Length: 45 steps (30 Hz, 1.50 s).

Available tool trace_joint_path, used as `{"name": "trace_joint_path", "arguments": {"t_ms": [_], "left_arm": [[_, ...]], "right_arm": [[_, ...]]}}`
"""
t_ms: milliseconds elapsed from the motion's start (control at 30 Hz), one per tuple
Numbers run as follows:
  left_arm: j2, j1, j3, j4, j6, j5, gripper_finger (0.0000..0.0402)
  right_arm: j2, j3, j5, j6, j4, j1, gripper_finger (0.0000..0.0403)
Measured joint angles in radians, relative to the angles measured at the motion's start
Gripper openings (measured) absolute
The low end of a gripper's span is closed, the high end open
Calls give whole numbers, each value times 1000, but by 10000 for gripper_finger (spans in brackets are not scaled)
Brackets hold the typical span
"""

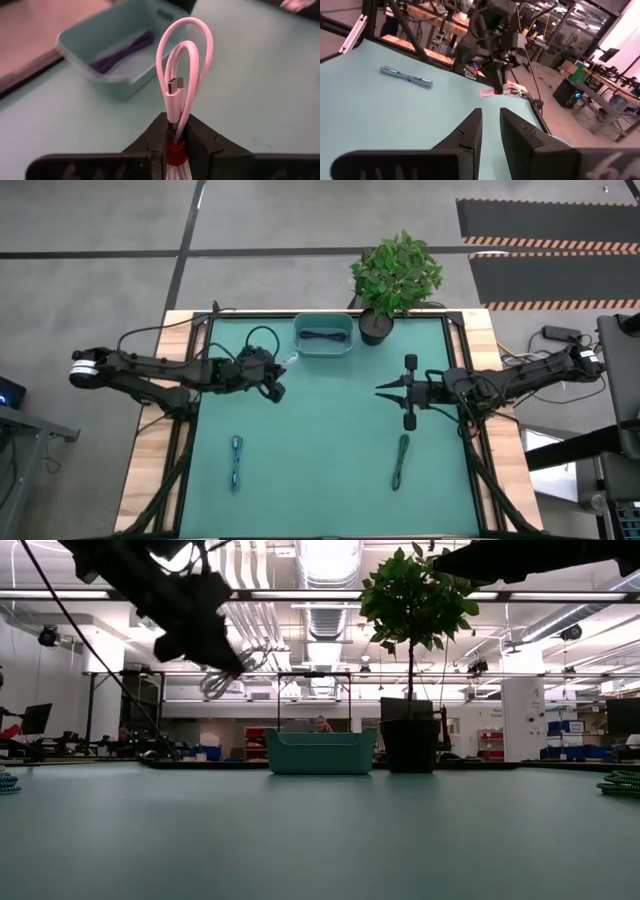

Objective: Pick and place USB-C Cables
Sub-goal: Put the white charger cable into the green bin

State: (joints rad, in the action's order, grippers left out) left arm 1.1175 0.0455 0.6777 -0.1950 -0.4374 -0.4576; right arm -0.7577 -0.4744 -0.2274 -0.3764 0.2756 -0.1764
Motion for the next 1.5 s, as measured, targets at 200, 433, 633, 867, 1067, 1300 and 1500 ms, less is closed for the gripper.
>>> {"name": "trace_joint_path", "arguments": {"t_ms": [200, 433, 633, 867, 1067, 1300, 1500], "left_arm": [[-1, -21, 0, 166, 84, 6, 27], [0, -30, 0, 263, 131, 11, 27], [7, -39, 5, 295, 139, 13, 27], [83, -67, 93, 292, 199, 14, 27], [173, -68, 182, 288, 287, 15, 27], [277, -63, 325, 178, 378, 15, 27], [369, -29, 451, 32, 485, 15, 27]], "right_arm": [[10, 4, 48, -2, -1, 0, 59], [13, 5, 94, -22, 2, 0, 59], [28, 14, 133, -36, 30, 0, 59], [83, 66, 131, -50, 80, 0, 59], [145, 94, 126, -24, 78, 0, 59], [191, 122, 122, -18, 84, 0, 59], [202, 124, 122, -17, 90, 0, 59]]}}
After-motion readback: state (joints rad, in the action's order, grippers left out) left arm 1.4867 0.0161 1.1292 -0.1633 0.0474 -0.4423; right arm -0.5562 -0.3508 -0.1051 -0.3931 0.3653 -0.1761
